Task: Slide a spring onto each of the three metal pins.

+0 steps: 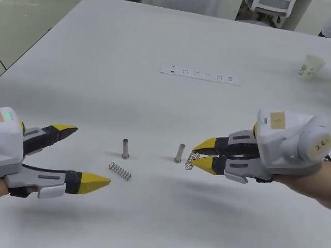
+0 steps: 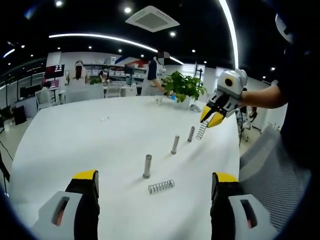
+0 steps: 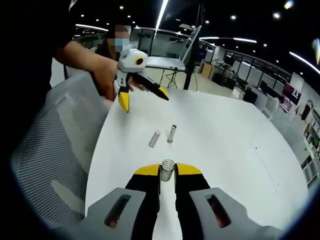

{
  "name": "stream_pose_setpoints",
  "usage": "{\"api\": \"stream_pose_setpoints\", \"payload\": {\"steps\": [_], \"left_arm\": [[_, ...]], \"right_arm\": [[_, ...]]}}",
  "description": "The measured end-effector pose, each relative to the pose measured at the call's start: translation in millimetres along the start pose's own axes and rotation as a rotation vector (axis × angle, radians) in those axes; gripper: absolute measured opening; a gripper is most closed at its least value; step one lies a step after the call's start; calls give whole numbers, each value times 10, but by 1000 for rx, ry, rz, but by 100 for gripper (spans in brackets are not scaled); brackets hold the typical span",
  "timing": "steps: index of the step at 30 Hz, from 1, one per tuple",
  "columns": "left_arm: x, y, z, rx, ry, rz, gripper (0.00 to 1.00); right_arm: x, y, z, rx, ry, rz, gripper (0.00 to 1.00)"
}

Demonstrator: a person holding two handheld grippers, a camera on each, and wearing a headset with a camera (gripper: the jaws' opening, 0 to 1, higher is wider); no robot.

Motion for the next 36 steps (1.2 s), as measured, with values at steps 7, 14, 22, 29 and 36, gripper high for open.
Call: {"api": "stream_pose_setpoints", "payload": {"steps": [7, 14, 22, 29, 36], "left_arm": [[-7, 35, 3, 19, 2, 4, 98], [-11, 33, 0, 20, -1, 7, 98], [-4, 20, -8, 18, -2, 12, 98], [5, 21, -9, 20, -4, 14, 98], [-4, 19, 10, 24, 2, 18, 98]], "right_arm": [[119, 36, -5, 2, -31, 1, 8], [268, 61, -26, 5, -70, -13, 8], [372, 79, -61, 9, -84, -29, 8], [451, 108, -135, 12, -87, -42, 8], [461, 73, -212, -4, -77, -52, 8]]}}
Point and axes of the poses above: the centre of the closed fingertips' face, and the gripper's own axes: z roughly backward along the fingers, x roughly to its right, y roughly out of its top, the point moved 7 cm from there along z, roughly backward along the fingers, and after that the axes turned 3 degrees about -z, right-handed, at the moved point
